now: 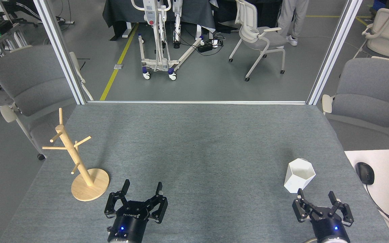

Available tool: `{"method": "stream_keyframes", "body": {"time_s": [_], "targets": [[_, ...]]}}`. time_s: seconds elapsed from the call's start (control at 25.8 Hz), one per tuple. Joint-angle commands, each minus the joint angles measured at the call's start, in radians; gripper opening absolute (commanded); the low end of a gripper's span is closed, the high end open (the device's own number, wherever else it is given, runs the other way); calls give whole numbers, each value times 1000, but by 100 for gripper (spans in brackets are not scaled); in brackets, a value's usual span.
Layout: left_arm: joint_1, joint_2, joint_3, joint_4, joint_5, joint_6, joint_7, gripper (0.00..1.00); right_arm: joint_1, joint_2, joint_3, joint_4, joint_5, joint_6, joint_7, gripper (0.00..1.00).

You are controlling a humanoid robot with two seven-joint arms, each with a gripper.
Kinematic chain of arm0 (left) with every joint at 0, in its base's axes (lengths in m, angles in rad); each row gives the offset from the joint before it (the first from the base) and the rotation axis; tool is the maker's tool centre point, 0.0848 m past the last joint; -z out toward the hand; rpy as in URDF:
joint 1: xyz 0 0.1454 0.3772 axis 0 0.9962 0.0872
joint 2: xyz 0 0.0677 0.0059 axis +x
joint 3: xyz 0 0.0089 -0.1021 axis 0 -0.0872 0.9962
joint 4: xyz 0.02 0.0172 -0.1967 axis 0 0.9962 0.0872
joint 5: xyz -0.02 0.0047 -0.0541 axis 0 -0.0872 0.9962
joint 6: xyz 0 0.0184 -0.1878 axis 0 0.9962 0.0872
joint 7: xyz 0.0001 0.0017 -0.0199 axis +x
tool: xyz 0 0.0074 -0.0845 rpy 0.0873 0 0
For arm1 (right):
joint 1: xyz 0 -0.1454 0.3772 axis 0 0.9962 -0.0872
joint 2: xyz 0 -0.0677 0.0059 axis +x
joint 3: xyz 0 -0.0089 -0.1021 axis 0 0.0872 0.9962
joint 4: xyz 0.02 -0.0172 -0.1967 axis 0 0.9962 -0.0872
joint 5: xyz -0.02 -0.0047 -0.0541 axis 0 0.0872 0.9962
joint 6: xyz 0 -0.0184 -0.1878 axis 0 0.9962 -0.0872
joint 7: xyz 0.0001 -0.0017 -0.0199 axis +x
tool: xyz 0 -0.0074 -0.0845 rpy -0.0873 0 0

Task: Hang cup on storage rack
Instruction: 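Move the right gripper toward the white hexagonal cup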

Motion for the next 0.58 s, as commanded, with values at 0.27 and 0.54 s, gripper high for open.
{"method": "stream_keyframes", "body": {"time_s": [0.27,0.54], "targets": [[-6,-3,0,2,0,-2,-1,100,-74,-30,1,66,-6,-39,-1,100],[-12,-3,-2,4,0,-3,-1,100,-130,-29,9,144,-2,-39,1,100]]}}
